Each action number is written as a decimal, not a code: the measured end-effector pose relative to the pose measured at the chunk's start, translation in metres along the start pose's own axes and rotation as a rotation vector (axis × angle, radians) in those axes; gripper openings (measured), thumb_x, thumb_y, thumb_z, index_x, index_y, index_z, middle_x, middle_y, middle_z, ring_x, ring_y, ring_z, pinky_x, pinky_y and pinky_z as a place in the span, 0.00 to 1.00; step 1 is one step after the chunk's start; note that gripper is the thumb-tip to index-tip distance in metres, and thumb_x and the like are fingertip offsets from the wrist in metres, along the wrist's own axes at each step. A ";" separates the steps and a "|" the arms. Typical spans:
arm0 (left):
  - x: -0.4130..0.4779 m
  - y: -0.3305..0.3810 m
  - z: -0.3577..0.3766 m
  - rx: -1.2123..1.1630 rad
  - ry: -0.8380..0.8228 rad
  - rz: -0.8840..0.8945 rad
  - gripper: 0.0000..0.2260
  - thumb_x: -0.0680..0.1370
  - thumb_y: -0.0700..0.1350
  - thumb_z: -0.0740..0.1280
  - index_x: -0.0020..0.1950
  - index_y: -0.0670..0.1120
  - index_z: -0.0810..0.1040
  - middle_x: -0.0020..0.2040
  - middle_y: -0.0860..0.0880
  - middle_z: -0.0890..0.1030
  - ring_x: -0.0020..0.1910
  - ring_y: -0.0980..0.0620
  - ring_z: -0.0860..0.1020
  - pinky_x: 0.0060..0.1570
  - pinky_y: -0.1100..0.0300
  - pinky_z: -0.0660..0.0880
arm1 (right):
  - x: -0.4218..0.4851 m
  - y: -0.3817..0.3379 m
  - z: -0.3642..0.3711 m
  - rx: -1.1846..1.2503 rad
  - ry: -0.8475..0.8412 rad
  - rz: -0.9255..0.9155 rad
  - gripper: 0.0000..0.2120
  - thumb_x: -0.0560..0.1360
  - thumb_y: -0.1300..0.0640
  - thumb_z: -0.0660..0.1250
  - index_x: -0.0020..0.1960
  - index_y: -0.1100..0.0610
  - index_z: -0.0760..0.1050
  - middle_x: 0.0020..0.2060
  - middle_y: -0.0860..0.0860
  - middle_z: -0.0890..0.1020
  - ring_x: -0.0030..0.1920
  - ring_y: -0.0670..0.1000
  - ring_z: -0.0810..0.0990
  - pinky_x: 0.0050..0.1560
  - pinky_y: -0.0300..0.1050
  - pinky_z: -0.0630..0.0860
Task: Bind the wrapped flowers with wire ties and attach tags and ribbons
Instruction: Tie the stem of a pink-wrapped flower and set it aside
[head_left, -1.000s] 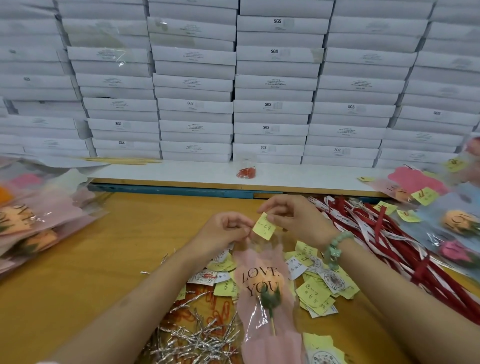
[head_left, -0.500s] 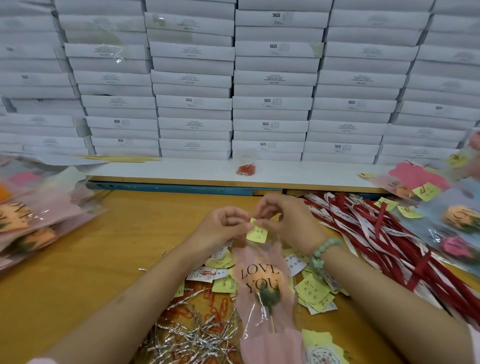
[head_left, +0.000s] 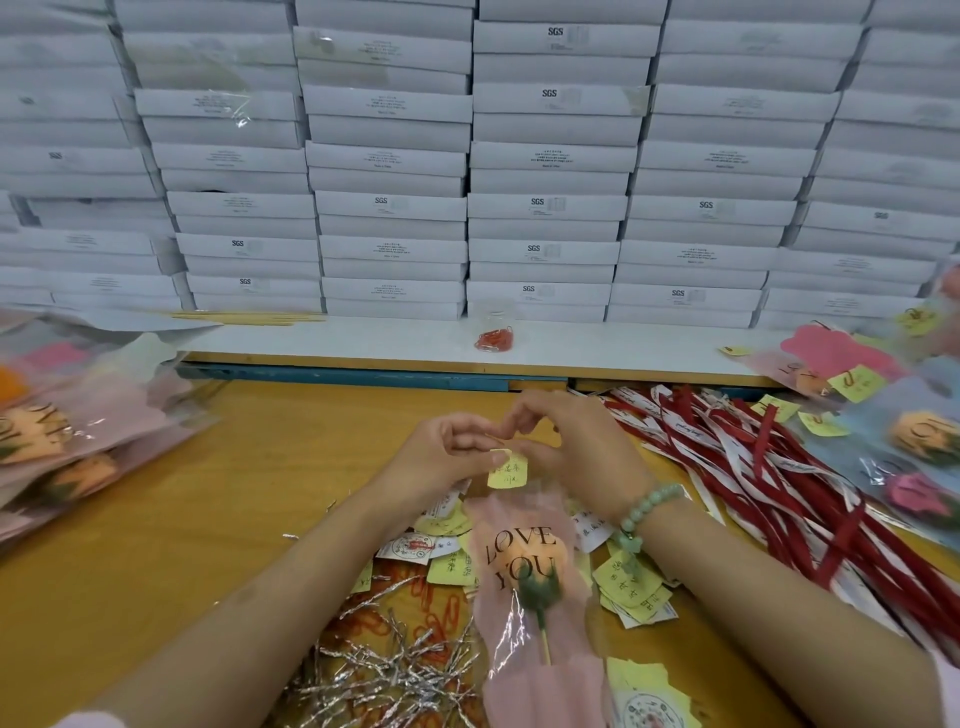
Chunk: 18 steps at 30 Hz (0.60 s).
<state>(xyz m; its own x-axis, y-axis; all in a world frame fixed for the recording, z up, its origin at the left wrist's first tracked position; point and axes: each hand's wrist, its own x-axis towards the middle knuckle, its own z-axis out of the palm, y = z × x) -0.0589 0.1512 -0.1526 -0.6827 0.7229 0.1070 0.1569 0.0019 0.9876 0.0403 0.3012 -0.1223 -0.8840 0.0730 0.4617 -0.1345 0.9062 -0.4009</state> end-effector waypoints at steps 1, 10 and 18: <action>-0.001 0.001 0.000 -0.002 0.001 0.007 0.10 0.73 0.37 0.74 0.52 0.47 0.82 0.49 0.44 0.85 0.42 0.46 0.78 0.43 0.54 0.72 | 0.000 -0.006 -0.004 -0.008 0.022 -0.019 0.05 0.74 0.54 0.72 0.49 0.49 0.79 0.44 0.41 0.79 0.45 0.40 0.75 0.46 0.36 0.70; -0.003 0.004 0.002 0.075 0.027 0.033 0.07 0.78 0.34 0.65 0.47 0.43 0.80 0.29 0.58 0.81 0.27 0.66 0.77 0.27 0.74 0.71 | -0.009 -0.075 0.009 -0.008 -0.675 -0.405 0.08 0.74 0.57 0.72 0.53 0.53 0.83 0.50 0.45 0.79 0.40 0.37 0.71 0.44 0.32 0.68; -0.002 0.006 0.003 0.103 0.010 0.040 0.08 0.77 0.34 0.67 0.44 0.46 0.81 0.28 0.58 0.80 0.27 0.67 0.76 0.28 0.74 0.71 | -0.012 -0.083 0.019 -0.195 -0.676 -0.512 0.05 0.77 0.58 0.67 0.52 0.56 0.79 0.51 0.50 0.77 0.46 0.47 0.74 0.36 0.39 0.66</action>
<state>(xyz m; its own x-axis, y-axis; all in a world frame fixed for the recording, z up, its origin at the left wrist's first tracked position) -0.0548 0.1520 -0.1475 -0.6813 0.7169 0.1478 0.2566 0.0448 0.9655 0.0534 0.2168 -0.1092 -0.8203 -0.5701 -0.0453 -0.5641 0.8196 -0.1006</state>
